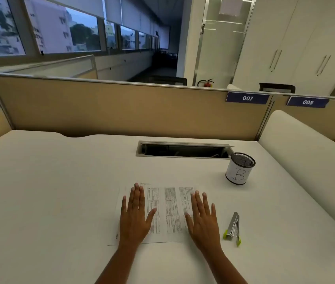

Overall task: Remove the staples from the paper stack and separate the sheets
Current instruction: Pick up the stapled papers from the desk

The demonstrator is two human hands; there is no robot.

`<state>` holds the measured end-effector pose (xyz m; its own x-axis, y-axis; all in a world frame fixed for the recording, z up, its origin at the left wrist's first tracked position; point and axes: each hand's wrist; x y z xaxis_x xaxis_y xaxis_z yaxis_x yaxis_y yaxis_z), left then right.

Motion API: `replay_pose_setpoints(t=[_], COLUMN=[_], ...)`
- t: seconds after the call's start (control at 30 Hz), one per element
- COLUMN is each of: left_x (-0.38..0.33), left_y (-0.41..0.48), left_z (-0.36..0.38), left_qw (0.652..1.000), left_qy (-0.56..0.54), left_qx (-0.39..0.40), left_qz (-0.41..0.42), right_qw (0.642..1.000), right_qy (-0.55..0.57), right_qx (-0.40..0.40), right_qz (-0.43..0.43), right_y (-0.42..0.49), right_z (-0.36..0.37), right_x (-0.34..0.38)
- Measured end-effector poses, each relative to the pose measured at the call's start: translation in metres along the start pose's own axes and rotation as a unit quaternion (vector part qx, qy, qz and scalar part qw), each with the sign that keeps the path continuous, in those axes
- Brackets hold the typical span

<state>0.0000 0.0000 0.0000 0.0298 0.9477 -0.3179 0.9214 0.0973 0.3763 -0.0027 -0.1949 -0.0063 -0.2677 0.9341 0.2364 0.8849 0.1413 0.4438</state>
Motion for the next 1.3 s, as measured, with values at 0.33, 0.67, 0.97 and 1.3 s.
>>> replay_pose_setpoints(t=[0.33,0.67,0.97,1.3], left_x=[0.01,0.013,0.012,0.012], left_y=[-0.011,-0.01,-0.011,-0.011], left_z=[0.027,0.03,0.03,0.029], left_qw=[0.993,0.985,0.984,0.985], left_qy=[-0.021,0.009,-0.013,-0.021], left_qx=[0.081,0.129,0.128,0.121], left_qz=[-0.085,-0.116,-0.12,-0.124], right_qw=[0.983,0.973,0.94,0.862], right_qy=[-0.001,-0.003,0.025,0.206], right_qx=[0.174,0.199,0.153,0.169], right_qz=[0.062,0.119,0.304,0.431], right_y=[-0.015,-0.011,0.028,0.056], right_z=[0.019,0.022,-0.001,-0.012], right_x=[-0.012,-0.012,-0.002,-0.033])
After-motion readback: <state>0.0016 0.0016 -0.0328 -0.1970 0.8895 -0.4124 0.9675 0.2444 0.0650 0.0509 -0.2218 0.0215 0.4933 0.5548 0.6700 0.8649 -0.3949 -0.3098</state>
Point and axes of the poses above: each hand's wrist, its own y-axis towards the middle knuckle, its own z-axis out of the palm, x = y × z, and after that the axes turned 5 degrees about -z, right-handed
